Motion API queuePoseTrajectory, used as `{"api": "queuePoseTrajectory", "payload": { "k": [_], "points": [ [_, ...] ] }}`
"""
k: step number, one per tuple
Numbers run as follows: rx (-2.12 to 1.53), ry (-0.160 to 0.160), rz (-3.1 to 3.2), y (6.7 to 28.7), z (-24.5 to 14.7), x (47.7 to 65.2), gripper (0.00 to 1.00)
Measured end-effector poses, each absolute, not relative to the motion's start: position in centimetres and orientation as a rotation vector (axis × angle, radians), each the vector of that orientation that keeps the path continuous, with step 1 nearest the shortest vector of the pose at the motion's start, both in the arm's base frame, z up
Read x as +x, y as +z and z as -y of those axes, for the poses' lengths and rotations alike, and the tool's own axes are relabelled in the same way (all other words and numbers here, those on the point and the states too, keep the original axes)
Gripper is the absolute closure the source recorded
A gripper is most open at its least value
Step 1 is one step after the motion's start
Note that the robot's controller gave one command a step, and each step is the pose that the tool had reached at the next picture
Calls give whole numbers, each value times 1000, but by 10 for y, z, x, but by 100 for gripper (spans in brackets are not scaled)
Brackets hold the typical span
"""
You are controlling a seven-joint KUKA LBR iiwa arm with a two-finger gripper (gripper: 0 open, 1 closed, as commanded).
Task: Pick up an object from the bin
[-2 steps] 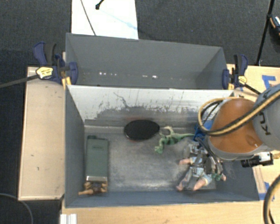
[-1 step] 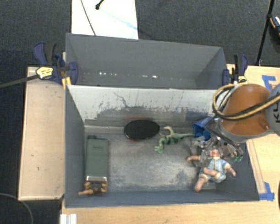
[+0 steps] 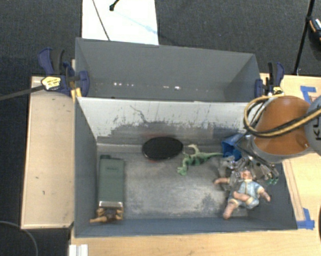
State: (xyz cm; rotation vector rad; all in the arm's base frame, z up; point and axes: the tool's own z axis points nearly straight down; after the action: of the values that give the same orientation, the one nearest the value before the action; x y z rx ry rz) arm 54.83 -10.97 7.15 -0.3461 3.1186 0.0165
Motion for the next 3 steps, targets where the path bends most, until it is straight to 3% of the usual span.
{"api": "queuePoseTrajectory", "payload": {
  "k": [1,2,3],
  "points": [
    [-373,8,-3125,117,89,522,100],
    [-375,1,-3118,159,84,524,100],
    [-397,7,-3118,210,123,525,100]
  ]
}}
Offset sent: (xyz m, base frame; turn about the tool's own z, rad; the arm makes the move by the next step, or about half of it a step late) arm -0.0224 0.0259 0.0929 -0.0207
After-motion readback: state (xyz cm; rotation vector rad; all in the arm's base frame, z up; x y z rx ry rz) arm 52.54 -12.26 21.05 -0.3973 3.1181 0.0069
